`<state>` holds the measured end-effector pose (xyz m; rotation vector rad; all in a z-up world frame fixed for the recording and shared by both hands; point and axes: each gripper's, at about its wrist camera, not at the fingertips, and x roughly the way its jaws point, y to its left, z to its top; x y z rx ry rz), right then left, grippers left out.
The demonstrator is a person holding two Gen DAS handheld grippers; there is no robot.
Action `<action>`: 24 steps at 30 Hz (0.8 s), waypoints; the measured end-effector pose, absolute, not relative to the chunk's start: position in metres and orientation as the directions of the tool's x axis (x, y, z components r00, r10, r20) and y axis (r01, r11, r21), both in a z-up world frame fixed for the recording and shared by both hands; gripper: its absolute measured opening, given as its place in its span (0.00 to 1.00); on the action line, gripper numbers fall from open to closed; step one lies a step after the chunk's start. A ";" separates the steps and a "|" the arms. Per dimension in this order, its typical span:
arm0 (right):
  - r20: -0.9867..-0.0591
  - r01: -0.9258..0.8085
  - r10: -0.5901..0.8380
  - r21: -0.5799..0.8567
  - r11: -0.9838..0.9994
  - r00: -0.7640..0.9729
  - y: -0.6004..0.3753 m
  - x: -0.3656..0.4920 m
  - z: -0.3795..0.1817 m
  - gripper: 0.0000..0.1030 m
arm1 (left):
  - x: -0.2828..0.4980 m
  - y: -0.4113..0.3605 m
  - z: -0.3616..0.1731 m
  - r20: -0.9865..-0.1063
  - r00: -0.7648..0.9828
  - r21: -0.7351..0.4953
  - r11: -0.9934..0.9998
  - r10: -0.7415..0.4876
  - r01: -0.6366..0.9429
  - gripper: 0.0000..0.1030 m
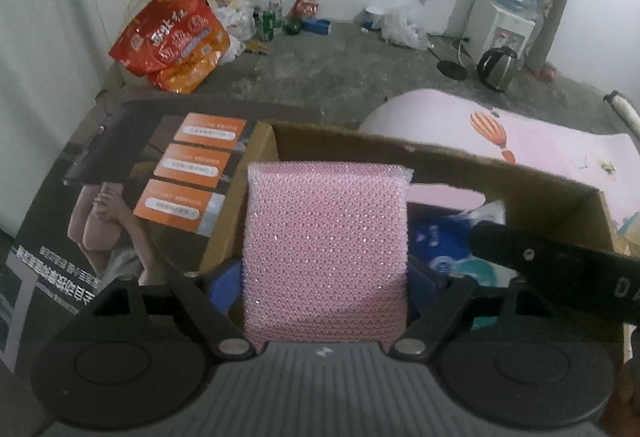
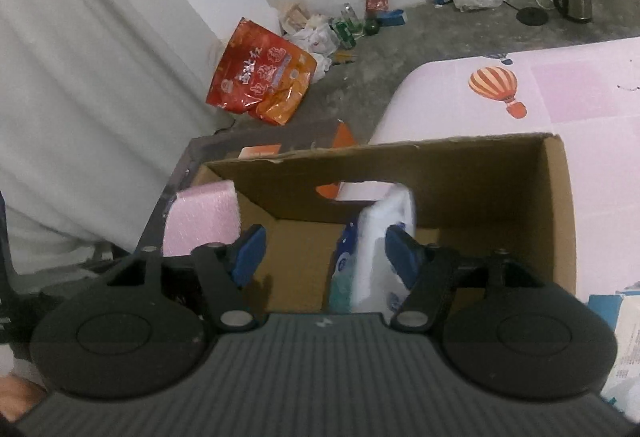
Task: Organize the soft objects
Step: 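Carry the sponge in the left tool while the right tool carries the wipes over the box, then open the left tool to drop the sponge in the box while the right tool releases the wipes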
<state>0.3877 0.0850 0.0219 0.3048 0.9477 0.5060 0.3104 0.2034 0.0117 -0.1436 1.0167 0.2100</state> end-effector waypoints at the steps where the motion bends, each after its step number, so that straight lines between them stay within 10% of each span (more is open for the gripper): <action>1: -0.696 -0.279 0.535 0.457 0.844 0.478 0.084 0.388 0.021 0.67 | 0.311 0.202 0.010 -0.853 0.509 -0.008 0.972 0.116 -0.235 0.85; 24: -0.771 -0.361 0.477 0.339 0.869 0.423 0.071 0.379 0.046 0.52 | 0.259 0.222 0.052 -0.802 0.593 -0.149 0.938 0.070 -0.313 0.85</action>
